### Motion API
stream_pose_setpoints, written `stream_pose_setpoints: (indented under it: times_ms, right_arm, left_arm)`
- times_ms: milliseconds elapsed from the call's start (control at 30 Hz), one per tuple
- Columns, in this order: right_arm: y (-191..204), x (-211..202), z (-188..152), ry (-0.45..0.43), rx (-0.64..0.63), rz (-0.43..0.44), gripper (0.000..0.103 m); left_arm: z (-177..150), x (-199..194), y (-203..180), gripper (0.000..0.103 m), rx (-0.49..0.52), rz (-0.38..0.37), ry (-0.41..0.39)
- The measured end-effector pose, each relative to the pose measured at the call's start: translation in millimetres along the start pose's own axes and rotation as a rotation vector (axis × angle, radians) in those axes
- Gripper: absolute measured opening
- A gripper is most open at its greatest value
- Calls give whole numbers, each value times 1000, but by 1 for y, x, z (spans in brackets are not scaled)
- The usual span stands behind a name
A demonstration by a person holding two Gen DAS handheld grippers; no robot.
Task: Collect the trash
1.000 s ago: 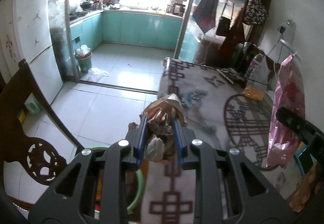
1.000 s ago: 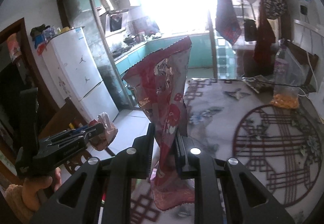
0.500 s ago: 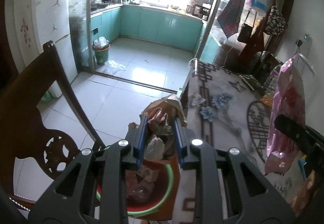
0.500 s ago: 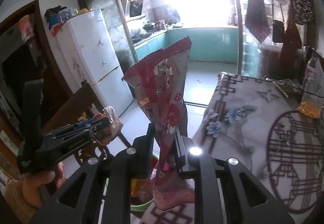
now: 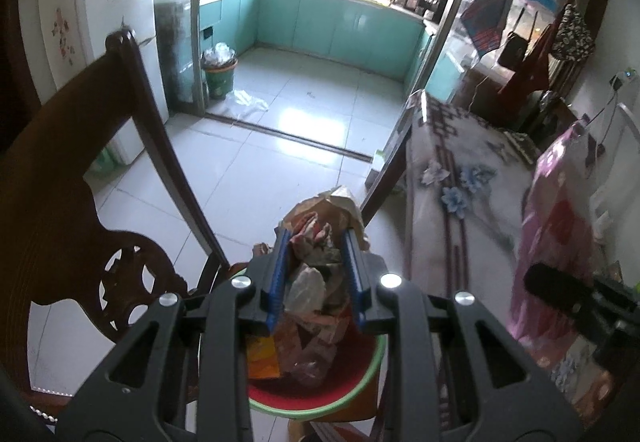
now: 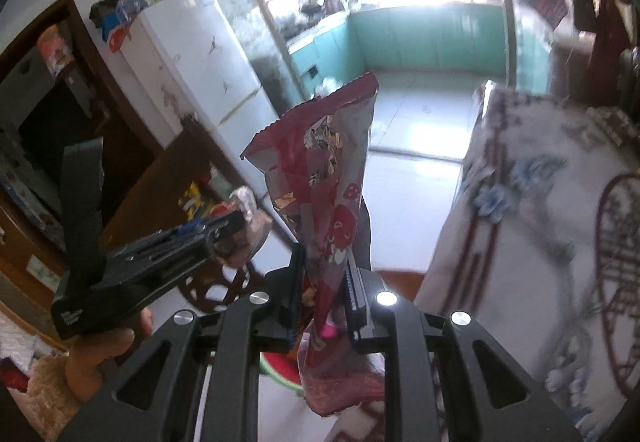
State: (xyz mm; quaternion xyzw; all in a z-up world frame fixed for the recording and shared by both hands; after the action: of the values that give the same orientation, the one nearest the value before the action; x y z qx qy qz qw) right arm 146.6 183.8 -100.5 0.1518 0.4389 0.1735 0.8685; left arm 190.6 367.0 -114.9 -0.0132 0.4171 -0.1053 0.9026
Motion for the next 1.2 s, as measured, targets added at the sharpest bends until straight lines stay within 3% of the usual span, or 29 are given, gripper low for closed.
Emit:
stream_pose_setpoints:
  times_ms: [133, 233, 267, 300, 333, 367, 500, 600, 767, 867, 1033, 1100, 1200]
  right_arm:
    - [-2, 37, -9, 111, 20, 16, 18]
    - [-4, 61, -20, 191, 37, 30, 21]
    - [-3, 66, -22, 210, 40, 39, 22]
    - [-3, 72, -25, 230, 42, 44, 28]
    - [-3, 77, -27, 240, 39, 38, 43]
    - [-3, 77, -29, 230, 31, 24, 51]
    - [0, 67, -26, 180, -17, -22, 62]
    - [-4, 43, -18, 79, -26, -52, 73]
    - [-12, -31, -1, -242, -45, -112, 97]
    - [-17, -66, 2, -402, -64, -154, 96]
    - [-31, -112, 1, -586, -69, -298, 96]
    - [-42, -124, 0, -633, -50, -350, 96]
    - [-58, -137, 1, -621, -9, -362, 96]
  left_arm:
    - [-9, 19, 14, 26, -19, 25, 45]
    - [-20, 33, 26, 33, -36, 52, 83]
    - [-23, 36, 29, 43, -44, 57, 94]
    - [-25, 38, 32, 61, -50, 58, 100]
    - [-28, 40, 35, 71, -62, 60, 103]
    - [-29, 40, 37, 80, -67, 63, 98]
    - [-27, 35, 37, 90, -85, 59, 75]
    - [-19, 28, 28, 95, -97, 34, 41]
    - [2, 5, -1, 98, -58, -25, -76]
    - [15, -8, -23, 98, -28, -33, -155]
    - [30, -34, -60, 98, 63, 93, -319]
    - [35, -45, -70, 98, 66, 96, -347]
    - [42, -58, -85, 98, 80, 85, -372]
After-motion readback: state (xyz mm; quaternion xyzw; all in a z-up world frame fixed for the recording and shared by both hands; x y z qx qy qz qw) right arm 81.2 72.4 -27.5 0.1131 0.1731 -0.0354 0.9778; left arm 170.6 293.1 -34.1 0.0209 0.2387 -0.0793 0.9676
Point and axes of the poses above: each gripper's, at about its wrist camera, not at the fingertips, and x roughly the way its jaws point, y to its left, z to its top, the point moved 2 cm from there along x, roughly the way its jaws point, and after that the axes turned 6 degrees about x, right-handed, at the moved point
